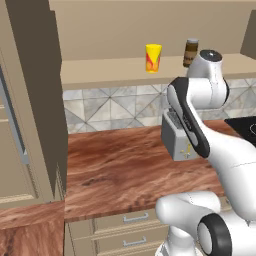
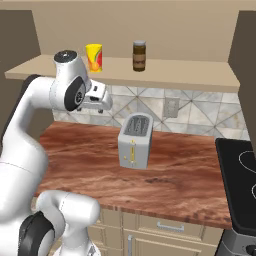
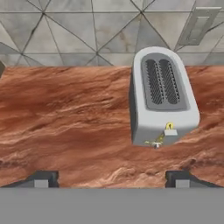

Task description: Take the cinnamon bottle from the cabinet and place it on the dining table, next to the plate with the cupcake. Then take the chocolate from the dining counter and place it on the cupcake plate.

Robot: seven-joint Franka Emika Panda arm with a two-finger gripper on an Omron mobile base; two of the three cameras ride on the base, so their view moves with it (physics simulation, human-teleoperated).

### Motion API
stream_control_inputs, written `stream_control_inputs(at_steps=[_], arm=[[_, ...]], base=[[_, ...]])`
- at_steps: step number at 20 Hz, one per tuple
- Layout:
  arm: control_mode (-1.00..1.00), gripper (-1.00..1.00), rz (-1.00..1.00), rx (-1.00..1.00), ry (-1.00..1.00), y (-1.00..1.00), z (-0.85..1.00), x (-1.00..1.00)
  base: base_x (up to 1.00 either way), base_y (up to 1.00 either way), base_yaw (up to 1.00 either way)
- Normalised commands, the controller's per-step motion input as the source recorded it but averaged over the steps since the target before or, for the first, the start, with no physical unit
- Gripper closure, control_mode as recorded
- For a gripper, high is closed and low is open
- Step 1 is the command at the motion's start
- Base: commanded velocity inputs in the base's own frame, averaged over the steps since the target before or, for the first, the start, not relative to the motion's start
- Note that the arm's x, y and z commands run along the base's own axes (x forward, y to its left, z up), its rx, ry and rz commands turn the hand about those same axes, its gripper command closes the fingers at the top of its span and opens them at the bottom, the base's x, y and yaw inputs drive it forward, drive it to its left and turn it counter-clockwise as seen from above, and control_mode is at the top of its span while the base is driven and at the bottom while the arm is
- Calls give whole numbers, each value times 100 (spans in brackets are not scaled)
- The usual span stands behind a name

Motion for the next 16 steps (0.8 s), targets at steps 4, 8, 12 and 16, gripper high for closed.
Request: stream_control_inputs(at_steps=[4,8,12,16], arm=[[-100,-100,-2,-5,-34,-50,77,-15],[-100,-100,0,-5,-31,-40,61,-12],[-100,-100,0,-2,-26,-27,71,0],[-100,-100,0,0,-23,-22,73,0]], base=[[0,0,0],[0,0,0],[0,0,0],[0,0,0]])
